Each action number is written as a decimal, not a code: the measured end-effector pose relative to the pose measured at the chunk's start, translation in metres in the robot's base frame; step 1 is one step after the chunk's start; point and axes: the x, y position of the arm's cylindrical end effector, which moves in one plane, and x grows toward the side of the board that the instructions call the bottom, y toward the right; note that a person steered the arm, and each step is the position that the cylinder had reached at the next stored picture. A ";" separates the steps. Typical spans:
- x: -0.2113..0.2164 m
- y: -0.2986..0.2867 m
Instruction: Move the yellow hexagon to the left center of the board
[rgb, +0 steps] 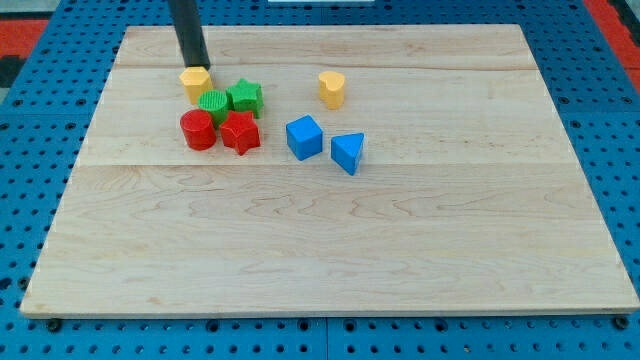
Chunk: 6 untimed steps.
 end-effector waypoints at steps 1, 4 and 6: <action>0.016 -0.013; 0.038 0.041; 0.010 -0.002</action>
